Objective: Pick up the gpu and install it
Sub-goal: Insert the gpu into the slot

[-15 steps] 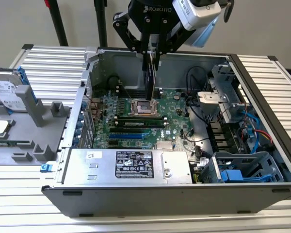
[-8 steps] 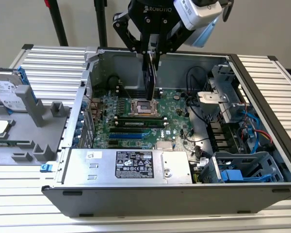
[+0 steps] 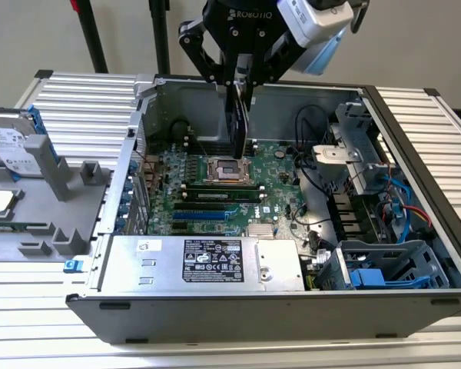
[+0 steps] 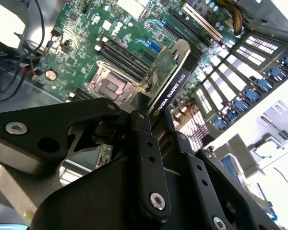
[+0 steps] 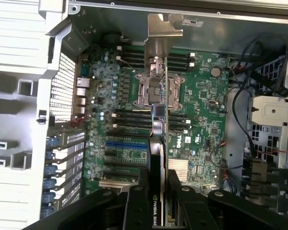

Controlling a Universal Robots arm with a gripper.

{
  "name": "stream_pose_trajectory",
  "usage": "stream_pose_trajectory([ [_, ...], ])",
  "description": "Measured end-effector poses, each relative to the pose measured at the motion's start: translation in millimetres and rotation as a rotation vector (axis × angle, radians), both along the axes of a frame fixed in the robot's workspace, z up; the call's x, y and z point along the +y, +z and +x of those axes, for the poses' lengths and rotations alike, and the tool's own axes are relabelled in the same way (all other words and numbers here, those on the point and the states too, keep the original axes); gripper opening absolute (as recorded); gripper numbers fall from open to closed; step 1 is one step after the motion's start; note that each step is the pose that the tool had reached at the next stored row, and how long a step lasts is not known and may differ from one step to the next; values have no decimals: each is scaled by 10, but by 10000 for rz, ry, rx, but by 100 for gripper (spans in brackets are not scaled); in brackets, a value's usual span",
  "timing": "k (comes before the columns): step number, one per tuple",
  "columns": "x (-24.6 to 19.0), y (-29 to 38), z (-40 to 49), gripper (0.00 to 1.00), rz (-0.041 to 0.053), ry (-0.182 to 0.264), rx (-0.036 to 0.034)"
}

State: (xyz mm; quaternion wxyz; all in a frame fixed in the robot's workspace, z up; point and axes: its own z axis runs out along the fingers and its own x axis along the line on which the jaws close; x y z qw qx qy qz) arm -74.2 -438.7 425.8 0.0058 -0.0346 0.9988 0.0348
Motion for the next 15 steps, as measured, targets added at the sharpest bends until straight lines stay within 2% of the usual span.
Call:
stream_pose_trajectory([
  [15,0,0,0,0,0,643,0],
])
